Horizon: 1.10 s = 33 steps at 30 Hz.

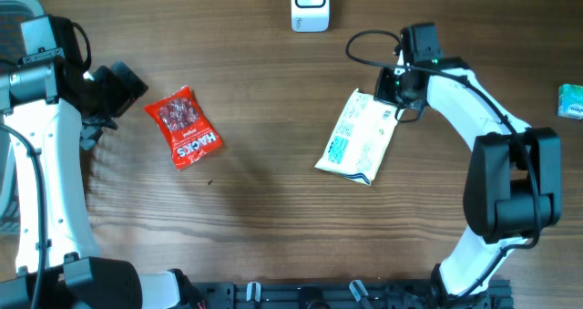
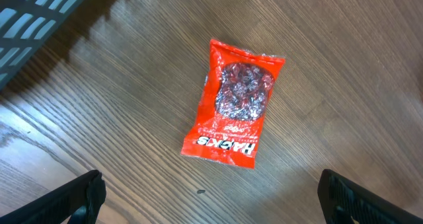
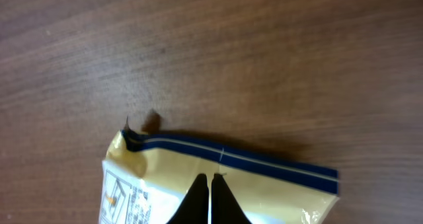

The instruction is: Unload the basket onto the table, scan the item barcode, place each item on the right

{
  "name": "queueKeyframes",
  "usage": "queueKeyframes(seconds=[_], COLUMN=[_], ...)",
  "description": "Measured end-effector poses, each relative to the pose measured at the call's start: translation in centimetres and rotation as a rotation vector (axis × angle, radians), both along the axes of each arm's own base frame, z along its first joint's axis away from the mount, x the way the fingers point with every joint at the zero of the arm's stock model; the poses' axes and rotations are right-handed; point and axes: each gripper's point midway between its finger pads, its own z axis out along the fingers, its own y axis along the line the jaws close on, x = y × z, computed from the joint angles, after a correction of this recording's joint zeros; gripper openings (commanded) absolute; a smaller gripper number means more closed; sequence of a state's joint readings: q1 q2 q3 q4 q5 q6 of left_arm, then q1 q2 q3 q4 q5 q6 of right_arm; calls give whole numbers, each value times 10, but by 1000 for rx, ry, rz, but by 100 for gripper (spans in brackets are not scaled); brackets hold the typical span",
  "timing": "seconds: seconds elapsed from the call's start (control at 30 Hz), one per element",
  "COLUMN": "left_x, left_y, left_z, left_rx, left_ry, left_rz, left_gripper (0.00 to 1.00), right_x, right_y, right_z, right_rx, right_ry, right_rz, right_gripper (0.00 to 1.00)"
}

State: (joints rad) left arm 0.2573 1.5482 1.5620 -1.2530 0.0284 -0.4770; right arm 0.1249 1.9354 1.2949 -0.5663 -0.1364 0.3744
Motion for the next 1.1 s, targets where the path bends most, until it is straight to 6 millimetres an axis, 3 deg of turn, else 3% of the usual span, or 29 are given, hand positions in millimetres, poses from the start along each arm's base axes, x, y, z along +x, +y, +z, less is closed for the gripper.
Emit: queueKeyframes(seconds=[0.2,0.27,0.4,0.5,0.57,0.73,0.8,0.87,0.93,1.1], left_x=[0,0,0,0,0,0,0,0,0,0], left_y=[0,0,0,0,0,0,0,0,0,0], left_z=[0,0,0,0,0,0,0,0,0,0], left_rx=[0,0,0,0,0,0,0,0,0,0], left_ry=[0,0,0,0,0,0,0,0,0,1], left_rz=[0,0,0,0,0,0,0,0,0,0], left_gripper=[100,100,100,100,100,100,100,100,100,100], right_x=[2,3,-6,-25,-21,1,-5,-20,-35,-70], right_y=[42,75,140,166,164,122,105,100,109,157], right_z=[-19,-27,-25,-19,-3,68,102,113,109,39], right_rx=[191,304,473,517,516,463,444,430,447,623], right_ry=[2,6,6,77,109,97,66,83,98,81], right_rz=[32,88,210,264,261,225,242,279,350,464], right_gripper=[4,4,4,4,4,4,4,4,4,4])
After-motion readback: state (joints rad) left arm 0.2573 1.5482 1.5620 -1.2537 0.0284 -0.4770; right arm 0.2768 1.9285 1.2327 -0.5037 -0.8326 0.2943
